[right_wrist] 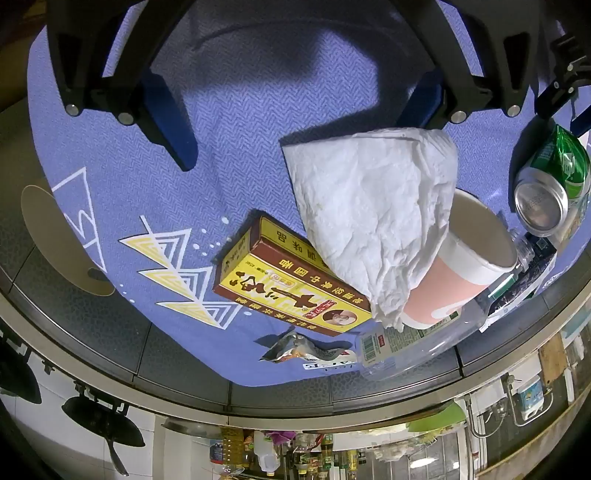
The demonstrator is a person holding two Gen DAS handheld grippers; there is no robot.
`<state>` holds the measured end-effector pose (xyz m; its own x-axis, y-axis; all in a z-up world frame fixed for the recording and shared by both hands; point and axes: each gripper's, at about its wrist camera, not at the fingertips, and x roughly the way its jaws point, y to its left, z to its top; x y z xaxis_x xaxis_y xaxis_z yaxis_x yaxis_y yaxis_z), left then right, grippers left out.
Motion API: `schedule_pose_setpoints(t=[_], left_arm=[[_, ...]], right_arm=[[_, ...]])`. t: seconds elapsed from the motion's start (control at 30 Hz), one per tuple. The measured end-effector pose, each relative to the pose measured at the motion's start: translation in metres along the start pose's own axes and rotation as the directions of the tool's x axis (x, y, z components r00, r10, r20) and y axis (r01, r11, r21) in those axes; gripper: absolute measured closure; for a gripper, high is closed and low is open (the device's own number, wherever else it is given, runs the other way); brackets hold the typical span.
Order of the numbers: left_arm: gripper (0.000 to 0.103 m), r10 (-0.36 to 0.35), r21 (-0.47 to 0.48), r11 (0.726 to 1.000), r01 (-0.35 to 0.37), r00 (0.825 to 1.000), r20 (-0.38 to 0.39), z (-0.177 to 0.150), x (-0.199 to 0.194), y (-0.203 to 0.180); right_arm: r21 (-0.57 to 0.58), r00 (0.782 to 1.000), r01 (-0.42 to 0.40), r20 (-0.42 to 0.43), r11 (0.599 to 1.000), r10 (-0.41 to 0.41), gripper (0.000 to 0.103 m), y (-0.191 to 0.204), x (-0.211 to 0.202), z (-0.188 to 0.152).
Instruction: Collect trash
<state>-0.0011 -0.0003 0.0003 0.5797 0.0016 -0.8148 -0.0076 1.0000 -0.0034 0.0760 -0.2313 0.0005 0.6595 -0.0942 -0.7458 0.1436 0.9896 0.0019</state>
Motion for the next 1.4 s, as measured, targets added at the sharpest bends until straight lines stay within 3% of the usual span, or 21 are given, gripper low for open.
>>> schedule_pose_setpoints(t=[0.1,0.27,0.4,0.93,1.4], left_arm=[[0.005,0.030,-0.005,1.000,-0.030,1.000,-0.010,-0.003,-0.004,-0.001],[0.005,0.085,0.009,0.996,-0.086,0.992,0.090,-0.004,-0.030,0.004],[0.005,0.113,0.000,0.993,-0.114,0.989,0.099,0.010,-0.032,0.010],[0.005,0.121,-0.005,0.993,-0.121,0.988,0.097,0.004,-0.041,0.007],[0.005,0.082,-0.002,0.997,-0.082,0.995,0.061,0.003,-0.037,0.004]], right_arm=[[0.001,1.000,0.000,-0.002,1.000,0.000,0.006,0.000,0.000,0.000],[0.000,1.000,0.001,-0.005,1.000,-0.001,0.006,0.000,0.000,0.000],[0.000,1.000,0.000,-0.006,1.000,0.000,0.006,0.000,0.000,0.000],[0.000,1.000,0.000,-0.006,1.000,0.000,0.006,0.001,-0.001,0.000],[0.000,1.000,0.000,-0.005,1.000,0.000,0.006,0.001,-0.001,-0.001]])
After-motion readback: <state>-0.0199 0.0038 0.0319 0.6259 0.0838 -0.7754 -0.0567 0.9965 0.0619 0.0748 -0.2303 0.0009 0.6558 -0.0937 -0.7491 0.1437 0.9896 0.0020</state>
